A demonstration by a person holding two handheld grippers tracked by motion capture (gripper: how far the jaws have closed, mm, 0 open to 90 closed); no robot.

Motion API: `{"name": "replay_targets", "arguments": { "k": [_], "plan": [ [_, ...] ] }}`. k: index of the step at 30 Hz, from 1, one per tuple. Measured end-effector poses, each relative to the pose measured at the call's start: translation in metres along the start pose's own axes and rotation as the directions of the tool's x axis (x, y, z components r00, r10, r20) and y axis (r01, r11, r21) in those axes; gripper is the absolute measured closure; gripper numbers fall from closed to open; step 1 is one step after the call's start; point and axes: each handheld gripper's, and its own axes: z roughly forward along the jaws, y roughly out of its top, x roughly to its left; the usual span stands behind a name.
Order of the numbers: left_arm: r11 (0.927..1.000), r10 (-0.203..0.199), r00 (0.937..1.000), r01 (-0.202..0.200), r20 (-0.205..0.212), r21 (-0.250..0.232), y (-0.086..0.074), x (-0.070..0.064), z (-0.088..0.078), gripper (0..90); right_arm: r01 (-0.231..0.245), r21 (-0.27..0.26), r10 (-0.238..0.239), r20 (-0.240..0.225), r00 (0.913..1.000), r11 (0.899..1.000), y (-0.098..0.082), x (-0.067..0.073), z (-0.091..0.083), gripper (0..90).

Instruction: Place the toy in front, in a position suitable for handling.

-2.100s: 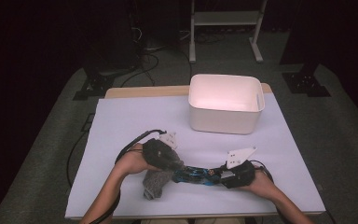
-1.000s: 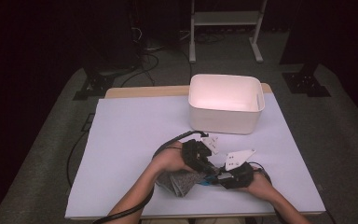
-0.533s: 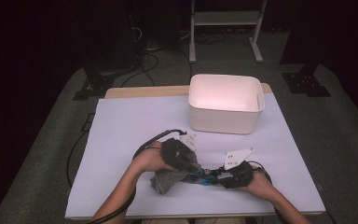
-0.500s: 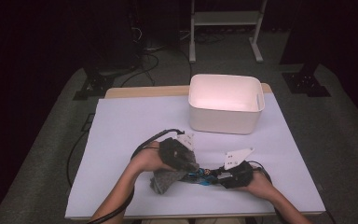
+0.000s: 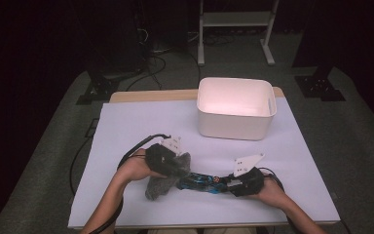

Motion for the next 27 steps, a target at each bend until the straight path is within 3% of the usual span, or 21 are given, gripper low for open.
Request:
{"name": "replay_targets", "arguments": {
  "k": [3,12,17,21,23,27],
  "plan": [
    [0.9997,-0.008,0.9999,0.009,-0.014,0.021,-0.005,0.002,-0.001,80.4,0.002,0.008,-0.002,-0.003,1.0000,1.000,0.001,-0.001,0.000,69.3],
    [0.9994,-0.027,0.9991,0.028,0.033,-0.020,-0.011,0.004,0.003,80.6,0.019,0.040,-0.019,-0.014,0.9997,0.999,0.005,-0.005,-0.001,69.2],
    [0.9997,-0.013,0.9995,0.013,0.029,-0.021,-0.009,0.000,0.003,80.7,0.043,0.076,-0.041,-0.025,0.9988,0.996,0.010,-0.008,-0.001,68.8],
    [0.9989,-0.027,0.9989,0.029,0.038,-0.038,-0.011,0.002,0.003,80.6,0.042,0.100,-0.039,-0.036,0.9986,0.994,0.013,-0.012,-0.001,68.4],
    [0.9978,-0.037,0.9986,0.039,0.038,-0.054,-0.012,0.003,0.004,80.6,0.035,0.117,-0.031,-0.041,0.9987,0.992,0.015,-0.012,0.000,67.1],
    [0.9982,-0.033,0.9990,0.034,0.032,-0.050,-0.012,0.004,0.005,80.7,0.010,0.114,-0.003,-0.058,0.9983,0.993,0.026,-0.013,0.001,56.5]
  ]
}}
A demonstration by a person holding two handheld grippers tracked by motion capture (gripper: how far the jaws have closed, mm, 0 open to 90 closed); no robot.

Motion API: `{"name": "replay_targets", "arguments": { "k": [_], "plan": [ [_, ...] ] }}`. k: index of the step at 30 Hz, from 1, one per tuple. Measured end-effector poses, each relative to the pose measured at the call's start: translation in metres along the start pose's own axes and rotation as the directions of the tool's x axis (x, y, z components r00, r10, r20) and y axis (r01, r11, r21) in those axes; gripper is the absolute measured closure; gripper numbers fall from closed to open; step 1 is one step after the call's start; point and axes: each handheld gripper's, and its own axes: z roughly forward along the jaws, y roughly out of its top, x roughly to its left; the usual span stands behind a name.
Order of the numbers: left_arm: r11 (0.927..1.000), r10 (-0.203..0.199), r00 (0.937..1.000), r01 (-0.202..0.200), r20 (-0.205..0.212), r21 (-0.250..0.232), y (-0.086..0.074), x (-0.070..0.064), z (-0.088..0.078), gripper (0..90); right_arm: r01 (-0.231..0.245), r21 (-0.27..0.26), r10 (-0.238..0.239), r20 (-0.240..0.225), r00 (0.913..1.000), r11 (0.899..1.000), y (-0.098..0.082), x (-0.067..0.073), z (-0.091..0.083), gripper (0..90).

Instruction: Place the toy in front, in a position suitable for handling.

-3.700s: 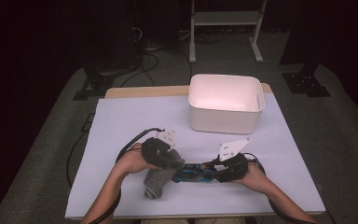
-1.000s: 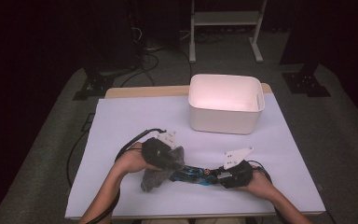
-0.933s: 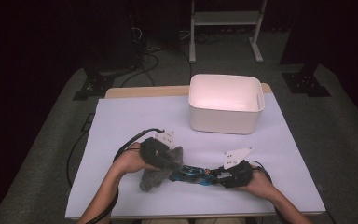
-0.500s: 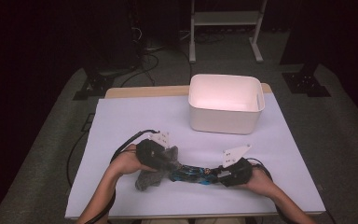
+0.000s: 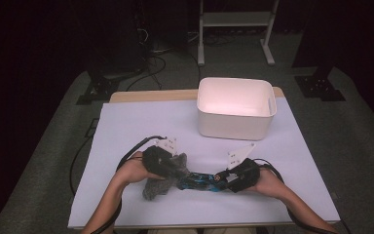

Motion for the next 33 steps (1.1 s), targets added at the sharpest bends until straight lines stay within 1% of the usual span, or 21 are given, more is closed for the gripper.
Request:
{"name": "replay_targets", "arguments": {
  "k": [4,7,8,9,10,13,15,16,17,18,19,23,25,27,29,30,31,32,33],
  "plan": [
    [1.0000,-0.001,1.0000,0.001,0.002,-0.010,0.000,0.000,0.000,80.7,0.033,0.035,-0.032,-0.005,0.9995,0.999,0.017,0.003,0.008,52.8],
    [1.0000,0.000,1.0000,0.000,0.008,-0.010,0.001,0.001,0.001,80.7,0.054,0.073,-0.053,-0.018,0.9984,0.996,0.029,0.004,0.017,52.5],
    [1.0000,0.000,0.9999,0.001,0.011,-0.009,0.002,0.000,0.000,80.7,0.058,0.092,-0.056,-0.020,0.9982,0.994,0.032,0.005,0.020,53.8],
    [1.0000,0.003,0.9999,-0.003,0.015,-0.009,0.002,0.000,0.000,80.6,0.073,0.113,-0.072,-0.017,0.9973,0.991,0.033,0.005,0.023,56.7],
    [0.9999,0.003,0.9999,-0.003,0.013,-0.011,0.002,0.000,-0.001,80.6,0.084,0.126,-0.083,-0.015,0.9965,0.988,0.034,0.006,0.025,56.7],
    [0.9997,-0.004,0.9998,0.005,0.017,-0.023,0.000,0.001,-0.003,80.6,0.091,0.132,-0.089,-0.019,0.9958,0.987,0.032,0.005,0.024,57.4],
    [0.9993,-0.009,0.9997,0.010,0.022,-0.035,-0.002,0.001,-0.003,80.4,0.086,0.135,-0.084,-0.023,0.9962,0.987,0.030,0.004,0.021,58.3],
    [0.9993,-0.009,0.9997,0.010,0.022,-0.036,-0.002,0.002,-0.003,80.4,0.088,0.139,-0.086,-0.015,0.9961,0.986,0.028,0.004,0.020,61.5],
    [0.9993,-0.010,0.9997,0.011,0.024,-0.035,-0.003,0.002,-0.002,80.4,0.089,0.155,-0.088,-0.015,0.9960,0.984,0.026,0.003,0.018,62.3],
    [0.9991,-0.014,0.9995,0.016,0.027,-0.040,-0.004,0.003,-0.002,80.4,0.082,0.152,-0.080,-0.017,0.9966,0.985,0.024,0.002,0.015,63.1],
    [0.9989,-0.019,0.9994,0.021,0.030,-0.043,-0.004,0.004,-0.001,80.4,0.072,0.144,-0.070,-0.020,0.9974,0.987,0.021,0.001,0.012,63.5],
    [0.9980,-0.036,0.9987,0.038,0.037,-0.051,-0.007,0.007,0.000,80.0,0.075,0.146,-0.074,-0.015,0.9971,0.986,0.020,0.002,0.010,63.6],
    [0.9976,-0.042,0.9985,0.044,0.035,-0.053,-0.008,0.008,0.000,80.0,0.081,0.150,-0.079,-0.016,0.9967,0.985,0.020,0.002,0.010,63.7],
    [0.9972,-0.043,0.9981,0.046,0.044,-0.059,-0.009,0.008,0.001,80.0,0.079,0.151,-0.077,-0.020,0.9968,0.985,0.020,0.001,0.010,63.6],
    [0.9970,-0.044,0.9976,0.047,0.054,-0.062,-0.008,0.008,0.004,80.3,0.062,0.162,-0.058,-0.024,0.9980,0.985,0.021,0.000,0.010,62.3],
    [0.9969,-0.042,0.9975,0.046,0.056,-0.064,-0.008,0.008,0.004,80.3,0.053,0.160,-0.048,-0.030,0.9984,0.986,0.022,0.000,0.010,60.3],
    [0.9967,-0.045,0.9974,0.048,0.057,-0.065,-0.008,0.008,0.004,80.4,0.044,0.149,-0.039,-0.033,0.9987,0.988,0.023,0.000,0.010,55.4],
    [0.9964,-0.044,0.9973,0.048,0.059,-0.069,-0.008,0.008,0.004,80.4,0.037,0.145,-0.032,-0.034,0.9989,0.989,0.025,0.000,0.011,53.3],
    [0.9962,-0.045,0.9971,0.049,0.062,-0.071,-0.008,0.008,0.005,80.4,0.040,0.148,-0.036,-0.027,0.9990,0.988,0.028,0.002,0.012,52.2]
  ]
}}
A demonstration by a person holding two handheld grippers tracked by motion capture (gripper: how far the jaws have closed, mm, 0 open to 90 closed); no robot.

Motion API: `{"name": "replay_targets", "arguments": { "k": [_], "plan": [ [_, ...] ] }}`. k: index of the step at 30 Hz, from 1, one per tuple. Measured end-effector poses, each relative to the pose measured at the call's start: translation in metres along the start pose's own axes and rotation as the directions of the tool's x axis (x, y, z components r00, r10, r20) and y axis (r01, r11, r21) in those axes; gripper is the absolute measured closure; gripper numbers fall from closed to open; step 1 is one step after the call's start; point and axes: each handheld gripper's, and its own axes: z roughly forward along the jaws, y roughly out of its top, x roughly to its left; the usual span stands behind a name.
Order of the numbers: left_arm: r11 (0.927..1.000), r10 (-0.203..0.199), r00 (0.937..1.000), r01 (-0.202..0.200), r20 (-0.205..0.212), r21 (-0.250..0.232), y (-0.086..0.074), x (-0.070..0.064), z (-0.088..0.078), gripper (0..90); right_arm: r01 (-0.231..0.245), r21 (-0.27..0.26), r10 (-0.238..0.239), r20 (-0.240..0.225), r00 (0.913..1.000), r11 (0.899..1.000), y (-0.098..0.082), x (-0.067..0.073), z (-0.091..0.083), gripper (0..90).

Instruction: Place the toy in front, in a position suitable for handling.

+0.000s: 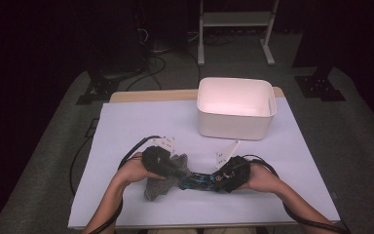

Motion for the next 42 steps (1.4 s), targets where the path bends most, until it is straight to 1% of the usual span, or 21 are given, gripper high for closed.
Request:
{"name": "replay_targets", "arguments": {
  "k": [7,11,13,15,17,18,19,20,22,24,26,28,30,32,33,34,37,38,40,41,42],
  "plan": [
    [0.9998,0.015,0.9997,-0.014,0.021,-0.011,0.007,-0.003,0.009,80.7,0.039,0.012,-0.039,0.002,0.9992,0.999,0.018,0.006,0.010,48.8],
    [0.9997,0.020,0.9993,-0.019,0.032,-0.013,0.011,-0.004,0.013,80.7,0.047,0.027,-0.047,0.017,0.9987,0.999,0.025,0.007,0.014,47.7],
    [0.9997,0.017,0.9993,-0.017,0.033,-0.016,0.011,-0.004,0.015,80.7,0.042,0.036,-0.043,0.022,0.9988,0.998,0.030,0.008,0.017,47.7],
    [0.9996,0.019,0.9992,-0.019,0.036,-0.019,0.012,-0.005,0.016,80.7,0.035,0.057,-0.037,0.042,0.9984,0.998,0.036,0.008,0.023,50.4],
    [0.9996,0.025,0.9989,-0.024,0.041,-0.018,0.013,-0.005,0.017,80.7,0.028,0.068,-0.032,0.062,0.9976,0.997,0.041,0.010,0.028,56.2],
    [0.9996,0.022,0.9989,-0.022,0.042,-0.019,0.013,-0.005,0.017,80.7,0.033,0.080,-0.039,0.077,0.9963,0.996,0.042,0.011,0.029,56.7],
    [0.9995,0.021,0.9989,-0.020,0.042,-0.022,0.012,-0.006,0.016,80.6,0.037,0.089,-0.045,0.083,0.9955,0.995,0.044,0.012,0.030,56.9],
    [0.9993,0.028,0.9988,-0.027,0.040,-0.026,0.012,-0.005,0.016,80.6,0.041,0.092,-0.049,0.085,0.9952,0.995,0.044,0.013,0.029,57.0],
    [0.9990,0.029,0.9985,-0.028,0.046,-0.036,0.009,-0.005,0.015,80.6,0.049,0.083,-0.057,0.093,0.9941,0.995,0.041,0.014,0.028,57.0],
    [0.9992,0.025,0.9989,-0.024,0.040,-0.031,0.005,-0.003,0.015,80.5,0.059,0.075,-0.066,0.093,0.9935,0.995,0.039,0.015,0.026,57.1],
    [0.9999,0.008,0.9996,-0.007,0.027,-0.015,0.001,-0.001,0.017,80.4,0.059,0.070,-0.065,0.092,0.9936,0.996,0.036,0.016,0.024,57.1],
    [0.9999,0.000,0.9993,0.000,0.037,-0.010,-0.003,0.000,0.019,80.4,0.057,0.052,-0.062,0.097,0.9933,0.997,0.034,0.017,0.021,57.1],
    [0.9994,0.001,0.9987,0.001,0.051,-0.034,-0.002,-0.001,0.019,80.4,0.057,0.048,-0.061,0.096,0.9935,0.997,0.034,0.017,0.019,57.1],
    [0.9994,0.001,0.9990,0.001,0.046,-0.035,-0.001,-0.002,0.017,80.5,0.052,0.038,-0.056,0.096,0.9938,0.998,0.036,0.017,0.018,57.1],
    [0.9988,0.006,0.9991,-0.003,0.042,-0.049,0.000,-0.003,0.011,80.5,0.054,0.032,-0.057,0.098,0.9935,0.998,0.036,0.017,0.018,57.1],
    [0.9985,0.007,0.9990,-0.005,0.044,-0.055,0.000,-0.004,0.008,80.6,0.054,0.006,-0.054,0.100,0.9935,0.999,0.038,0.017,0.017,57.1],
    [0.9973,0.033,0.9993,-0.032,0.016,-0.066,0.004,-0.010,-0.010,80.6,0.066,-0.053,-0.061,0.092,0.9939,0.996,0.045,0.017,0.014,57.1],
    [0.9965,0.045,0.9990,-0.045,0.003,-0.071,0.007,-0.013,-0.019,80.7,0.066,-0.070,-0.060,0.092,0.9940,0.995,0.048,0.018,0.013,57.1],
    [0.9946,0.075,0.9971,-0.075,-0.015,-0.072,0.012,-0.020,-0.034,80.6,0.079,-0.127,-0.067,0.094,0.9933,0.989,0.056,0.020,0.011,57.1],
    [0.9937,0.086,0.9962,-0.087,-0.017,-0.071,0.015,-0.023,-0.040,80.6,0.087,-0.148,-0.073,0.094,0.9929,0.985,0.060,0.021,0.010,57.1],
    [0.9935,0.091,0.9957,-0.092,-0.019,-0.067,0.018,-0.026,-0.044,80.6,0.083,-0.172,-0.069,0.087,0.9938,0.982,0.064,0.023,0.008,57.1]
  ]
}}
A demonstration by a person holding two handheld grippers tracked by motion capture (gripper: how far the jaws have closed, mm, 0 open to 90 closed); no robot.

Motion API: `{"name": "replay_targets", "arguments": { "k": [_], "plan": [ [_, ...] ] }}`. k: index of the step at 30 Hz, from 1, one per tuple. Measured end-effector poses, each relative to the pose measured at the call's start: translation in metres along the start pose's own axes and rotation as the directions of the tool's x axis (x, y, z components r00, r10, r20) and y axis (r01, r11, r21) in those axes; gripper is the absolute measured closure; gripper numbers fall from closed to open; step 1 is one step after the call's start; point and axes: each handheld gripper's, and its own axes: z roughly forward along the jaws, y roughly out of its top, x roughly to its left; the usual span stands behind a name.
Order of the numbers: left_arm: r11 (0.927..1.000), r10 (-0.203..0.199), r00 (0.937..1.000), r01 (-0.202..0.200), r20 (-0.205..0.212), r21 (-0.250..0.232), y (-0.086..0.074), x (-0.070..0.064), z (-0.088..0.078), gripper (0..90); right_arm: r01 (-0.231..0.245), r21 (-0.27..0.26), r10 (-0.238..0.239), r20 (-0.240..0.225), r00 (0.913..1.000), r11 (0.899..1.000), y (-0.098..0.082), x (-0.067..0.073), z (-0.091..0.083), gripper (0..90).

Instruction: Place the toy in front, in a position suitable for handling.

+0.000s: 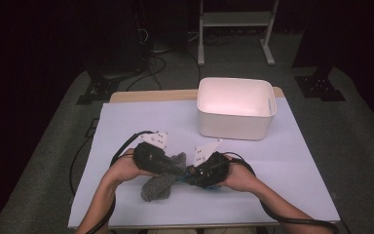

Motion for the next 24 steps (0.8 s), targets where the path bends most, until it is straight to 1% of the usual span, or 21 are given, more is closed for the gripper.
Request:
{"name": "replay_targets", "arguments": {
  "k": [1,2,4,5,7,8,9,10,12,15,17,18,19,21,22,23,24],
  "plan": [
    [1.0000,0.001,1.0000,-0.001,-0.004,0.002,0.002,-0.002,-0.002,80.6,0.007,-0.010,-0.007,-0.001,1.0000,1.000,0.003,0.001,-0.001,57.1],
    [0.9999,0.011,0.9999,-0.011,-0.008,0.014,0.005,-0.003,-0.003,80.6,0.015,-0.012,-0.015,0.000,0.9999,1.000,0.005,0.002,-0.001,57.0],
    [0.9991,0.024,0.9996,-0.024,-0.013,0.034,0.008,-0.005,-0.002,80.6,0.024,-0.018,-0.024,0.002,0.9997,1.000,0.006,0.004,-0.002,57.0],
    [0.9993,0.025,0.9996,-0.024,-0.011,0.027,0.009,-0.004,-0.001,80.6,0.027,-0.026,-0.027,0.005,0.9996,0.999,0.004,0.004,-0.003,57.0],
    [0.9998,0.019,0.9998,-0.019,0.000,-0.003,0.009,-0.003,0.001,80.5,0.011,-0.043,-0.011,0.002,0.9999,0.999,0.000,0.004,-0.008,57.2],
    [0.9998,0.018,0.9998,-0.018,0.006,-0.010,0.009,-0.002,0.002,80.4,0.010,-0.047,-0.010,0.003,0.9999,0.999,-0.002,0.003,-0.010,60.7],
    [0.9996,0.017,0.9998,-0.017,0.008,-0.022,0.010,-0.002,0.002,80.2,0.008,-0.053,-0.007,0.012,0.9999,0.999,-0.003,0.004,-0.013,60.9],
    [0.9999,0.015,0.9999,-0.015,-0.005,-0.009,0.011,-0.002,0.003,80.2,0.009,-0.056,-0.008,0.014,0.9999,0.998,-0.005,0.003,-0.015,60.8],
    [0.9998,0.017,0.9999,-0.017,0.003,-0.010,0.013,0.001,0.006,80.2,0.010,-0.066,-0.008,0.018,0.9998,0.998,-0.009,0.002,-0.021,60.7],
    [0.9997,0.021,0.9998,-0.021,0.008,-0.013,0.017,0.001,0.008,80.3,0.010,-0.070,-0.008,0.025,0.9997,0.997,-0.013,0.003,-0.026,60.6],
    [0.9994,0.035,0.9994,-0.034,0.008,-0.006,0.020,0.001,0.009,80.3,0.001,-0.073,0.000,0.024,0.9997,0.997,-0.015,0.004,-0.029,60.6],
    [0.9994,0.034,0.9994,-0.034,0.005,-0.003,0.021,0.001,0.009,80.3,0.005,-0.078,-0.003,0.023,0.9997,0.997,-0.017,0.003,-0.030,60.6],
    [0.9994,0.035,0.9994,-0.035,0.002,0.000,0.022,0.001,0.009,80.3,-0.001,-0.079,0.003,0.023,0.9997,0.997,-0.018,0.004,-0.031,60.5],
    [0.9993,0.035,0.9994,-0.035,-0.002,0.012,0.021,0.001,0.009,80.3,0.005,-0.085,-0.003,0.022,0.9998,0.996,-0.021,0.003,-0.035,60.5],
    [0.9994,0.029,0.9996,-0.029,-0.003,0.016,0.019,0.002,0.009,80.3,0.003,-0.090,-0.001,0.020,0.9998,0.996,-0.023,0.002,-0.037,60.4],
    [0.9995,0.027,0.9996,-0.027,-0.001,0.014,0.018,0.002,0.009,80.3,-0.012,-0.097,0.014,0.018,0.9997,0.995,-0.025,0.002,-0.039,60.3],
    [0.9996,0.026,0.9996,-0.027,0.002,0.013,0.017,0.002,0.010,80.4,-0.013,-0.106,0.015,0.019,0.9997,0.994,-0.028,0.001,-0.041,60.3]
  ]
}}
